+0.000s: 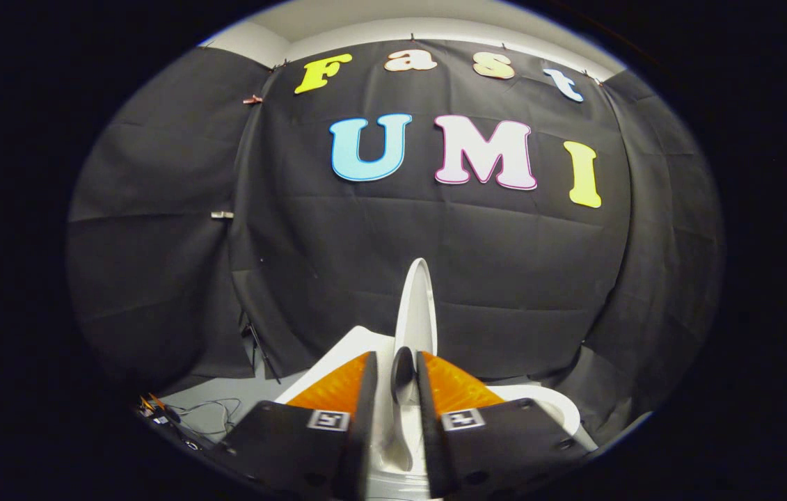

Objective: Open the toilet lid.

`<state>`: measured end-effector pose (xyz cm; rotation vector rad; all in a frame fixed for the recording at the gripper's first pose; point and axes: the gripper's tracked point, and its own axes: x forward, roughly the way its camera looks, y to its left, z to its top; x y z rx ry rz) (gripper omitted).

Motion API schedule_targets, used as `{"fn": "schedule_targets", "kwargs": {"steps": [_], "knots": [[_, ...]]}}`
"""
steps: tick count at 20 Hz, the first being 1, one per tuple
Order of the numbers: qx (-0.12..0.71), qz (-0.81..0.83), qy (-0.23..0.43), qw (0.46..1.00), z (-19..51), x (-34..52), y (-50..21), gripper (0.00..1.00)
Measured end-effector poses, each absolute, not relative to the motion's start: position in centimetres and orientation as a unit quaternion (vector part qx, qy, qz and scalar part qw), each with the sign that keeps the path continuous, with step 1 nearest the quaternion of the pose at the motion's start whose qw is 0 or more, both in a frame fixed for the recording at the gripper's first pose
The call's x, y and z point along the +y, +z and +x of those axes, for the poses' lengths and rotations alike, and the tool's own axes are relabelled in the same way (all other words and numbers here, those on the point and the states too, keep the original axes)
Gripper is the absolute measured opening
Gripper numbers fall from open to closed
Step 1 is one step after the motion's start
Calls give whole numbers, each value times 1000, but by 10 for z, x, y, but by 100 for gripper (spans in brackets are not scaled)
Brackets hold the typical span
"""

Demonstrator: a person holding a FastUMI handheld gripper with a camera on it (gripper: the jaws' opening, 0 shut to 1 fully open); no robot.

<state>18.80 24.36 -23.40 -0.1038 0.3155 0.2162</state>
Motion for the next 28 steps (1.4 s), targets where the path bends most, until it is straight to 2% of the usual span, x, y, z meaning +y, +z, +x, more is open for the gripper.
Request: {"fn": "schedule_targets", "kwargs": {"steps": [3,4,5,6,17,23,28], "knots": [[136,-51,116,983,179,240,-205,88],[130,-53,116,983,175,236,-195,86],[123,-54,117,984,170,233,-184,90],[114,-51,119,985,164,231,-169,100],[32,-26,126,991,75,163,-33,98],[1,-20,85,996,37,111,13,98],[-13,-12,50,999,32,82,30,98]]}}
